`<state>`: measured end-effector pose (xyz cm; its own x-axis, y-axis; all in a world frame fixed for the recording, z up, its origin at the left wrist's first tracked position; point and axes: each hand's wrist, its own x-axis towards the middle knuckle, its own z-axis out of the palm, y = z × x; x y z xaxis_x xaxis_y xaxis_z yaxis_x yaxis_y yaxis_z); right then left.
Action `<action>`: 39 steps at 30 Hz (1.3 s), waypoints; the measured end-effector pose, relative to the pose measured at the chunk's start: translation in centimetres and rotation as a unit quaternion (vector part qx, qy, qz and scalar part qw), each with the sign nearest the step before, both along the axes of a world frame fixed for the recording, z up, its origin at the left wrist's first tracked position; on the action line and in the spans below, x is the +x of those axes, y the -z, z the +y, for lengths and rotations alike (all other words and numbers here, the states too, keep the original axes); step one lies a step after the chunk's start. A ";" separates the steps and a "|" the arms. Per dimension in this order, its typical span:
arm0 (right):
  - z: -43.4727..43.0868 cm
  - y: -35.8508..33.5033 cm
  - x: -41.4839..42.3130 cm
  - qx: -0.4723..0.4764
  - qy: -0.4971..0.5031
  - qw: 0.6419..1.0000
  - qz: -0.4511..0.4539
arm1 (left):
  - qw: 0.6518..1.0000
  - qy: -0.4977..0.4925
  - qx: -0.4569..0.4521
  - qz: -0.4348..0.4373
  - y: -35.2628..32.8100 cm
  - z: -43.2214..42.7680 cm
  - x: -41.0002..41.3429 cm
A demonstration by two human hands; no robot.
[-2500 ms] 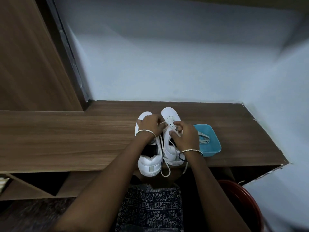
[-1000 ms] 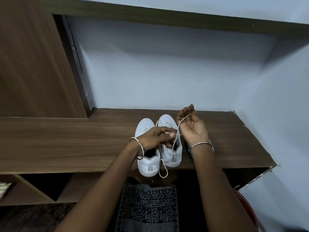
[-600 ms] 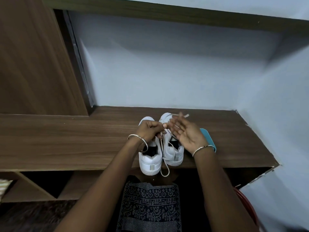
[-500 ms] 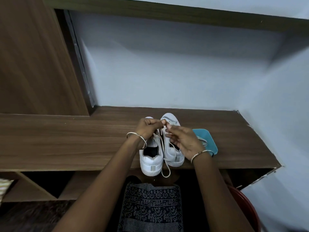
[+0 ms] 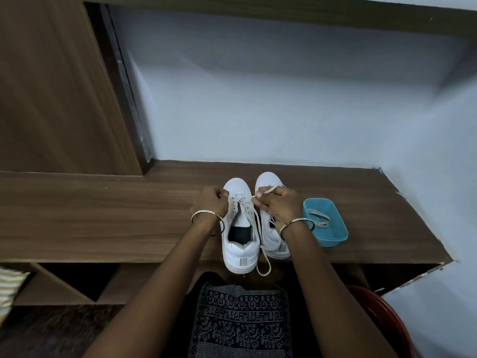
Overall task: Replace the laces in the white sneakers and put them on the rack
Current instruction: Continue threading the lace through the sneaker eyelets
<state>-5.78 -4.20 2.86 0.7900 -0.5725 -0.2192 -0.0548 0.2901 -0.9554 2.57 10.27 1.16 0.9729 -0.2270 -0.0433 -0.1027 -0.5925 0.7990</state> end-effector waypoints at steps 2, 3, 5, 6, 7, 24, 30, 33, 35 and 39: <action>0.3 0.4 0.6 -0.027 -0.007 1.000 0.013 | 1.000 -0.003 0.021 -0.001 1.1 0.2 -0.8; 0.5 0.9 1.0 -0.049 -0.011 0.998 0.031 | 1.000 0.004 0.014 0.003 1.6 0.1 -1.1; 0.9 2.0 1.8 -0.112 -0.018 0.991 0.068 | 1.000 0.024 -0.004 0.006 2.3 -0.2 -1.8; 1.0 2.5 2.2 -0.148 -0.028 0.985 0.081 | 1.000 0.030 -0.004 -0.002 2.6 -0.3 -2.0; 1.0 3.2 2.6 -0.180 -0.040 0.979 0.090 | 0.999 0.032 0.002 -0.014 2.8 -0.5 -2.2; 2.7 4.7 3.7 -0.209 0.036 0.972 0.097 | 0.960 -0.034 -0.226 0.164 4.6 -0.6 -0.5; 2.8 5.3 4.1 -0.267 0.032 0.956 0.116 | 0.926 -0.056 -0.290 0.236 4.5 -0.6 -0.3; 3.1 5.7 4.1 -0.281 0.031 0.952 0.115 | 0.911 -0.053 -0.318 0.255 4.2 -0.6 -0.3; 3.0 6.0 4.2 -0.283 0.027 0.952 0.110 | 0.909 -0.048 -0.318 0.266 4.5 -0.2 0.1; 2.2 5.7 3.9 -0.269 -0.016 0.957 0.107 | 0.927 -0.018 -0.297 0.228 5.2 0.2 0.3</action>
<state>-1.85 -2.04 -2.87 0.7792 -0.6239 -0.0591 -0.2669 -0.2450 -0.9321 2.92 10.45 -4.03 0.8915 -0.3102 -0.3302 0.3379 -0.0303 0.9407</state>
